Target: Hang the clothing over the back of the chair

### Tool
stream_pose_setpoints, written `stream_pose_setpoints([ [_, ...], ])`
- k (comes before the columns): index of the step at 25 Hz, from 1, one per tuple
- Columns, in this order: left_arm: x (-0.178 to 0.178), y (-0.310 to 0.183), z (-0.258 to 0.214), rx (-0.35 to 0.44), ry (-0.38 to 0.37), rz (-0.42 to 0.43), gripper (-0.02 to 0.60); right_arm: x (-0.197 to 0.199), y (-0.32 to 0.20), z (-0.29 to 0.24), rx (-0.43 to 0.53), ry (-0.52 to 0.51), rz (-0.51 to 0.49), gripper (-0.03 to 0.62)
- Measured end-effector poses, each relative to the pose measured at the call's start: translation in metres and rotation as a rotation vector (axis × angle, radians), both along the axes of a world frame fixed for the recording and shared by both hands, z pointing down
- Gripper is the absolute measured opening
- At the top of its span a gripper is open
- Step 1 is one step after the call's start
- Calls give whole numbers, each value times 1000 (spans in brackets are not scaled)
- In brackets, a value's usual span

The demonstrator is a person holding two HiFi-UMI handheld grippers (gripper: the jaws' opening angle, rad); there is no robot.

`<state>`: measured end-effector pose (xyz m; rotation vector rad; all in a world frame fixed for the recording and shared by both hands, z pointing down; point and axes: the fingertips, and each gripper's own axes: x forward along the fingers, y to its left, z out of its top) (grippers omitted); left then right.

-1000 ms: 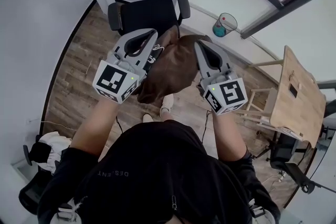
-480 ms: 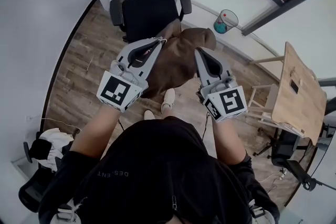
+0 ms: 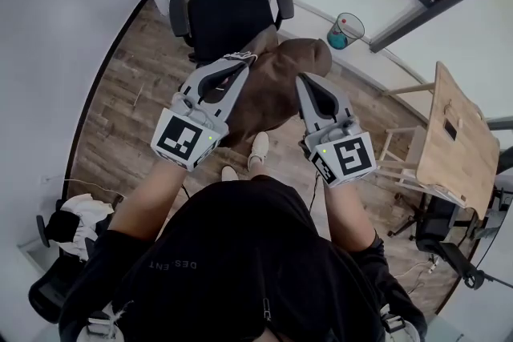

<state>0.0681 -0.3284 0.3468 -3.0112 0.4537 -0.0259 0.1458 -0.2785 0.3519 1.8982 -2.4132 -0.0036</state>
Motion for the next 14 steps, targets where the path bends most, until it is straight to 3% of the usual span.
stream_pose_setpoints([
  [14,2,1,0,-7,1,11,20,-2,-4,-3,0,4,-7,-6],
])
